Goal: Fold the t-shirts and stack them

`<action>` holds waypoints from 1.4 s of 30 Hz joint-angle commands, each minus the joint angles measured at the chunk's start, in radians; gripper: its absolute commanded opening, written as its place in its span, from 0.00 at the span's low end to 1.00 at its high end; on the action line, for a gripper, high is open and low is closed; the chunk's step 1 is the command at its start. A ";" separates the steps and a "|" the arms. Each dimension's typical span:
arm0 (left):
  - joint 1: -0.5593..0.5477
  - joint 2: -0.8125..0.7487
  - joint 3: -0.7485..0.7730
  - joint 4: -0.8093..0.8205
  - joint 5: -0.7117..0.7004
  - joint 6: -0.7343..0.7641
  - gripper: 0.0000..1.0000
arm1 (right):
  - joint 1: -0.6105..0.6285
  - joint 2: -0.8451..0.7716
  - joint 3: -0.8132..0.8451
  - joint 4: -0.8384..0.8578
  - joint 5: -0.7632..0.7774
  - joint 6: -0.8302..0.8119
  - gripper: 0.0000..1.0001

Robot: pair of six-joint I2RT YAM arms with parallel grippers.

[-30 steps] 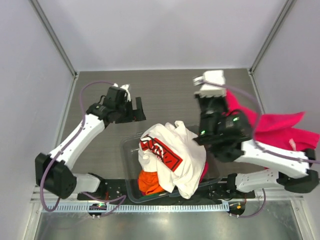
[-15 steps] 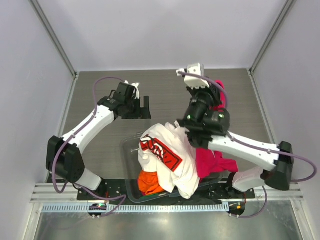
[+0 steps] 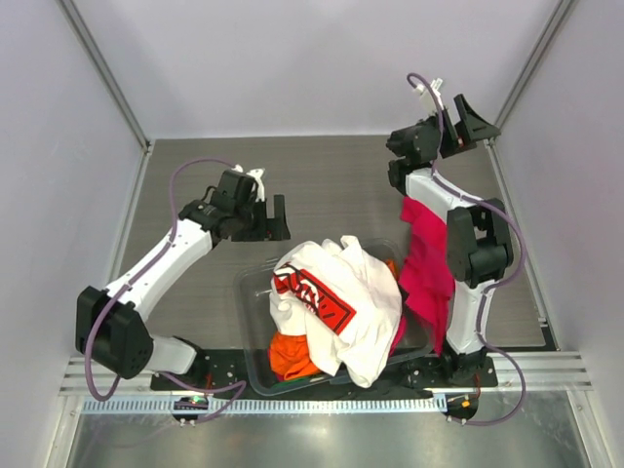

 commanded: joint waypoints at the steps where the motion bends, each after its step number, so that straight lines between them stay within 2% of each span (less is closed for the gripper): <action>1: -0.003 -0.060 -0.022 -0.034 -0.004 0.007 0.94 | 0.052 -0.016 0.003 0.191 0.352 -0.033 1.00; 4: -0.005 -0.095 -0.062 -0.030 -0.026 -0.005 0.94 | 0.094 -0.086 -0.026 0.189 0.352 -0.049 1.00; 7: -0.005 -0.104 -0.072 -0.022 -0.005 -0.058 0.94 | 0.192 -0.189 -0.002 0.195 0.352 -0.066 0.99; 8: -0.005 -0.111 -0.072 -0.007 0.006 -0.078 0.95 | 0.289 -0.212 0.012 0.206 0.350 -0.091 1.00; 11: -0.005 -0.166 -0.078 0.073 0.066 -0.193 0.95 | 0.470 -0.260 0.069 0.270 0.350 -0.106 1.00; 12: -0.005 -0.186 -0.072 0.088 0.071 -0.239 0.95 | 0.599 -0.258 0.084 0.275 0.349 -0.117 1.00; 14: -0.019 -0.239 -0.064 0.160 0.097 -0.385 0.95 | 0.724 -0.228 0.169 0.379 0.317 -0.181 1.00; 15: -0.032 -0.259 -0.065 0.194 0.098 -0.435 0.95 | 0.808 -0.220 0.192 0.378 0.303 -0.119 1.00; 16: -0.051 -0.302 -0.071 0.278 0.095 -0.523 1.00 | 0.839 -0.186 0.251 0.379 0.282 -0.109 1.00; 17: -0.098 -0.321 -0.073 0.314 0.057 -0.552 1.00 | 0.867 -0.150 0.294 0.378 0.277 -0.121 1.00; 18: -0.124 -0.334 -0.065 0.337 0.028 -0.572 1.00 | 0.893 -0.104 0.354 0.378 0.272 -0.205 1.00; 19: -0.152 -0.357 -0.053 0.349 -0.006 -0.585 1.00 | 0.940 -0.058 0.444 0.364 0.255 -0.168 1.00; 20: -0.178 -0.365 -0.038 0.349 -0.033 -0.598 1.00 | 0.965 -0.047 0.447 0.270 0.214 -0.073 1.00; 21: -0.227 -0.373 -0.009 0.355 -0.093 -0.605 1.00 | 0.977 -0.036 0.466 0.023 0.203 0.035 1.00; 23: -0.326 -0.393 0.013 0.369 -0.194 -0.631 1.00 | 1.008 -0.008 0.569 -0.157 0.165 0.188 1.00; 26: -0.443 -0.404 0.040 0.475 -0.296 -0.644 1.00 | 1.007 -0.004 0.598 -0.382 0.137 0.337 1.00; 29: -0.557 -0.379 0.086 0.568 -0.363 -0.666 1.00 | 1.010 0.035 0.652 -0.517 0.131 0.426 1.00; 31: -0.603 -0.353 0.111 0.616 -0.392 -0.654 1.00 | 1.011 0.061 0.672 -0.533 0.113 0.443 1.00; 33: -0.655 -0.318 0.151 0.625 -0.415 -0.646 1.00 | 1.005 0.072 0.700 -0.691 0.108 0.602 1.00; 36: -0.683 -0.318 0.130 0.641 -0.452 -0.677 1.00 | 1.007 0.046 0.698 -0.777 0.082 0.752 1.00; 38: -0.692 -0.312 0.088 0.748 -0.468 -0.703 1.00 | 1.007 0.033 0.716 -0.869 0.073 0.855 1.00; 39: -0.695 -0.304 0.082 0.781 -0.466 -0.709 1.00 | 1.007 0.030 0.730 -0.907 0.071 0.989 1.00; 42: -0.717 -0.240 0.070 0.916 -0.446 -0.730 1.00 | 1.008 -0.020 0.737 -1.027 0.053 1.229 1.00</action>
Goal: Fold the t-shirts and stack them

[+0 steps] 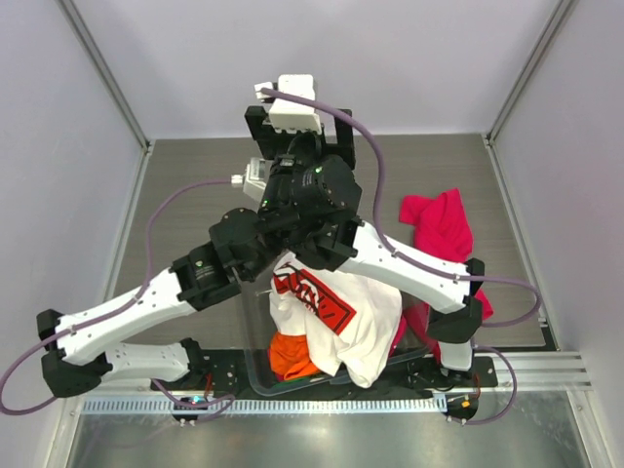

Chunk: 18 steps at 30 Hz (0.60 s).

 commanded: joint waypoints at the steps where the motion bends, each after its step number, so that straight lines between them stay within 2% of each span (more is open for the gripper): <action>1: -0.066 0.062 0.020 0.401 0.097 0.018 1.00 | 0.011 0.002 -0.067 -0.274 0.075 0.514 1.00; 3: -0.089 0.125 0.044 0.437 0.102 0.018 1.00 | 0.022 -0.087 -0.139 -0.288 -0.021 0.647 1.00; 4: -0.095 0.142 0.061 0.429 0.117 0.028 1.00 | 0.034 -0.114 -0.194 -0.302 -0.064 0.763 1.00; 5: -0.111 0.166 0.093 0.423 0.117 0.057 1.00 | 0.034 -0.131 -0.193 -0.414 -0.095 0.830 1.00; 6: -0.118 0.169 0.119 0.386 0.108 0.088 1.00 | 0.033 -0.159 -0.178 -0.510 -0.241 0.899 1.00; 7: -0.125 0.169 0.150 0.242 0.070 0.094 1.00 | 0.031 -0.176 -0.176 -0.603 -0.343 0.945 1.00; 9: -0.128 0.153 0.236 0.123 0.057 0.181 1.00 | 0.031 -0.214 -0.207 -0.659 -0.443 0.971 1.00; 10: -0.128 0.142 0.259 0.010 0.029 0.203 1.00 | 0.030 -0.223 -0.217 -0.688 -0.463 0.968 1.00; 13: -0.128 0.081 0.316 -0.185 -0.048 0.289 1.00 | 0.014 -0.254 -0.236 -0.814 -0.450 0.958 1.00; 15: -0.128 0.024 0.331 -0.285 -0.177 0.326 1.00 | -0.039 -0.286 -0.245 -0.996 -0.471 1.078 0.97; 16: -0.128 0.008 0.336 -0.378 -0.221 0.381 1.00 | -0.074 -0.340 -0.291 -1.059 -0.597 1.153 0.96; 17: -0.126 -0.005 0.345 -0.428 -0.319 0.402 1.00 | -0.114 -0.380 -0.329 -1.113 -0.646 1.215 0.93; 18: -0.125 -0.015 0.351 -0.476 -0.358 0.424 1.00 | -0.207 -0.418 -0.373 -1.194 -0.663 1.355 0.93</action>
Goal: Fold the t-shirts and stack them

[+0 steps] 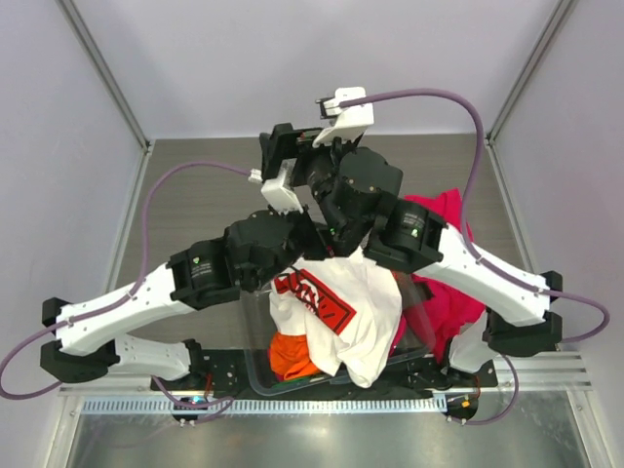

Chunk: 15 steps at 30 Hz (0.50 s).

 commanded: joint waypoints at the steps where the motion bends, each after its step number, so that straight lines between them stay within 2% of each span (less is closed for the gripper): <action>1: 0.009 -0.129 0.107 -0.202 -0.302 0.190 1.00 | -0.200 -0.159 -0.214 -0.478 -0.105 0.311 0.92; 3: 0.021 -0.141 0.089 -0.288 -0.387 0.192 1.00 | -0.291 -0.248 -0.342 -0.529 -0.155 0.387 0.92; 4: 0.032 -0.157 0.069 -0.339 -0.397 0.195 1.00 | -0.363 -0.303 -0.464 -0.534 -0.165 0.439 0.92; 5: 0.067 -0.166 0.022 -0.353 -0.386 0.213 1.00 | -0.395 -0.386 -0.516 -0.534 -0.192 0.459 0.93; 8: 0.150 -0.186 -0.086 -0.373 -0.286 0.259 1.00 | -0.487 -0.506 -0.636 -0.573 -0.209 0.510 0.95; 10: 0.198 -0.183 -0.127 -0.361 -0.167 0.291 1.00 | -0.520 -0.534 -0.672 -0.600 -0.226 0.519 0.95; 11: 0.257 -0.168 -0.164 -0.356 -0.118 0.311 1.00 | -0.535 -0.543 -0.677 -0.644 -0.222 0.542 1.00; 13: 0.345 -0.137 -0.189 -0.340 0.009 0.384 1.00 | -0.544 -0.556 -0.692 -0.690 -0.200 0.573 1.00; 15: 0.386 -0.082 -0.213 -0.309 0.063 0.451 1.00 | -0.552 -0.569 -0.712 -0.716 -0.212 0.605 1.00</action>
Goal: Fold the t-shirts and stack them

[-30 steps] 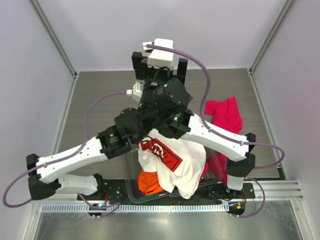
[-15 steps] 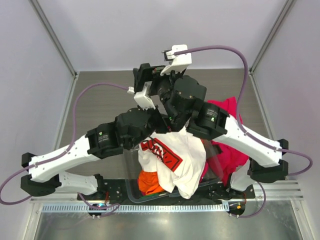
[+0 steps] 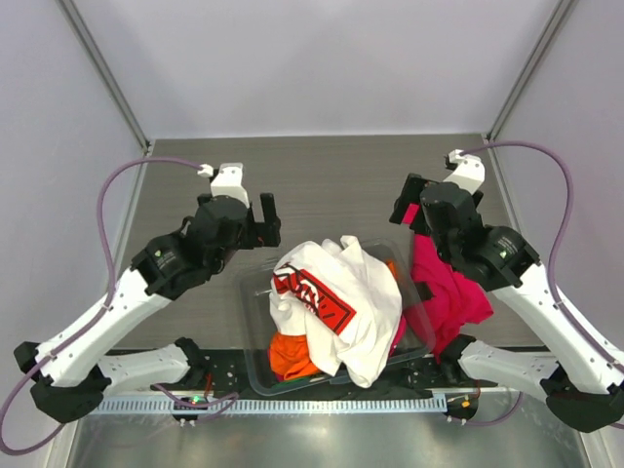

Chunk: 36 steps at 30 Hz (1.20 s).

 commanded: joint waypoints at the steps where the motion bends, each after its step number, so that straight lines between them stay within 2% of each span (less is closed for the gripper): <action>1: 0.073 0.086 -0.059 0.096 0.142 0.130 1.00 | 0.003 -0.027 -0.034 -0.109 0.026 0.069 1.00; 7: 0.157 0.310 -0.076 0.214 0.303 0.274 1.00 | 0.003 -0.078 -0.126 -0.110 -0.048 0.115 1.00; 11: 0.182 0.460 -0.074 0.290 0.396 0.316 1.00 | 0.003 -0.127 -0.173 -0.112 -0.080 0.137 1.00; 13: 0.187 0.539 -0.068 0.331 0.494 0.329 1.00 | 0.003 -0.141 -0.188 -0.114 -0.088 0.140 1.00; 15: 0.187 0.595 -0.051 0.333 0.578 0.342 1.00 | 0.003 -0.153 -0.191 -0.123 -0.091 0.140 1.00; 17: 0.187 0.681 -0.027 0.324 0.600 0.343 1.00 | 0.003 -0.153 -0.193 -0.130 -0.089 0.140 1.00; 19: 0.193 0.728 -0.005 0.301 0.660 0.339 0.97 | 0.002 -0.153 -0.193 -0.133 -0.086 0.137 1.00; 20: 0.197 0.754 -0.002 0.291 0.682 0.324 0.88 | 0.003 -0.152 -0.193 -0.137 -0.086 0.134 1.00; 22: 0.207 0.758 -0.010 0.294 0.749 0.310 0.80 | 0.003 -0.152 -0.194 -0.140 -0.086 0.132 1.00; 26: 0.213 0.684 -0.036 0.285 0.841 0.294 0.95 | 0.003 -0.158 -0.203 -0.140 -0.089 0.126 1.00; 28: 0.213 0.618 -0.054 0.285 0.852 0.288 0.99 | 0.005 -0.162 -0.213 -0.143 -0.089 0.123 1.00; 32: 0.213 0.519 -0.057 0.273 0.886 0.300 1.00 | 0.003 -0.158 -0.229 -0.138 -0.098 0.125 1.00; 36: 0.213 0.503 -0.042 0.233 0.953 0.339 1.00 | 0.003 -0.152 -0.242 -0.134 -0.106 0.126 1.00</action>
